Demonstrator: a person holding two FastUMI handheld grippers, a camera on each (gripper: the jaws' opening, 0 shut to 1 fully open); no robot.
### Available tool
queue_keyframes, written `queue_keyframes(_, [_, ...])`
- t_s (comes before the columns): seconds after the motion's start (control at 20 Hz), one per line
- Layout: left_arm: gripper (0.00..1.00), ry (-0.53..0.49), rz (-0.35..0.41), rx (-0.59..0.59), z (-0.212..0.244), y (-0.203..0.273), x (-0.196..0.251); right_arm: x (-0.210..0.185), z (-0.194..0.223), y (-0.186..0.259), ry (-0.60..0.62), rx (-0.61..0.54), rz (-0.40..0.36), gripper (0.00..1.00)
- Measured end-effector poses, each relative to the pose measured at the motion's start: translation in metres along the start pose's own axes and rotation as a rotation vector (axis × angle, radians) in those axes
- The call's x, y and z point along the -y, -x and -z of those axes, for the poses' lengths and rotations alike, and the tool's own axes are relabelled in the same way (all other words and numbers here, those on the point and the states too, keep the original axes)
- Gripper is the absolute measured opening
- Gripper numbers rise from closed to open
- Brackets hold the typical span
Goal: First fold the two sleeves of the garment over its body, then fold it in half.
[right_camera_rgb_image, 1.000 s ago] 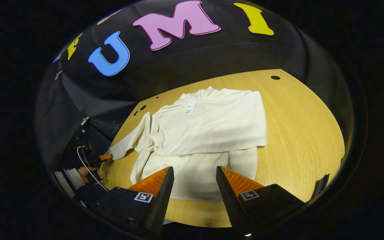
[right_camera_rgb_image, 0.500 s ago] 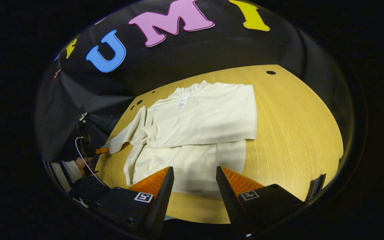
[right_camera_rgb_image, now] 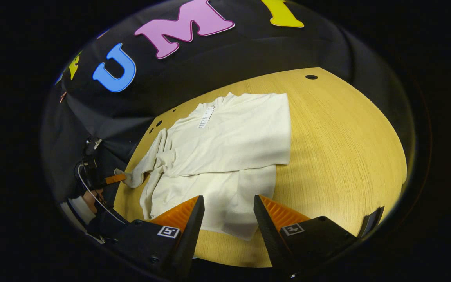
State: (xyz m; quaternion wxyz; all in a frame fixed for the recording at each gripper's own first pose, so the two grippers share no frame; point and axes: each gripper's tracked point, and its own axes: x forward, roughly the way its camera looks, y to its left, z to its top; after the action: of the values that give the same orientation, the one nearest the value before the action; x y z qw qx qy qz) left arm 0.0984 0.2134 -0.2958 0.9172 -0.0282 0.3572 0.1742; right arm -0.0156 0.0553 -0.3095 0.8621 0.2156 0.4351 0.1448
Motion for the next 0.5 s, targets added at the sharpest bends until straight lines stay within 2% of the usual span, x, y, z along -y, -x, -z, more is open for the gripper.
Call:
queue_keyframes(0.25, [0.08,-0.041,0.067,0.101,-0.042,0.032,0.067,0.013,-0.01,-0.003,0.007,0.013,-0.003,0.8])
queue_keyframes(0.4, [0.08,-0.077,0.123,0.127,-0.051,0.047,0.11,0.014,-0.011,-0.006,-0.002,0.01,-0.018,0.81])
queue_keyframes(0.45, [0.04,-0.09,0.138,0.131,-0.053,0.052,0.124,0.016,-0.011,-0.006,-0.003,0.01,-0.022,0.81])
queue_keyframes(0.5, [0.08,-0.104,0.153,0.132,-0.053,0.055,0.137,0.017,-0.011,-0.006,-0.004,0.008,-0.026,0.84])
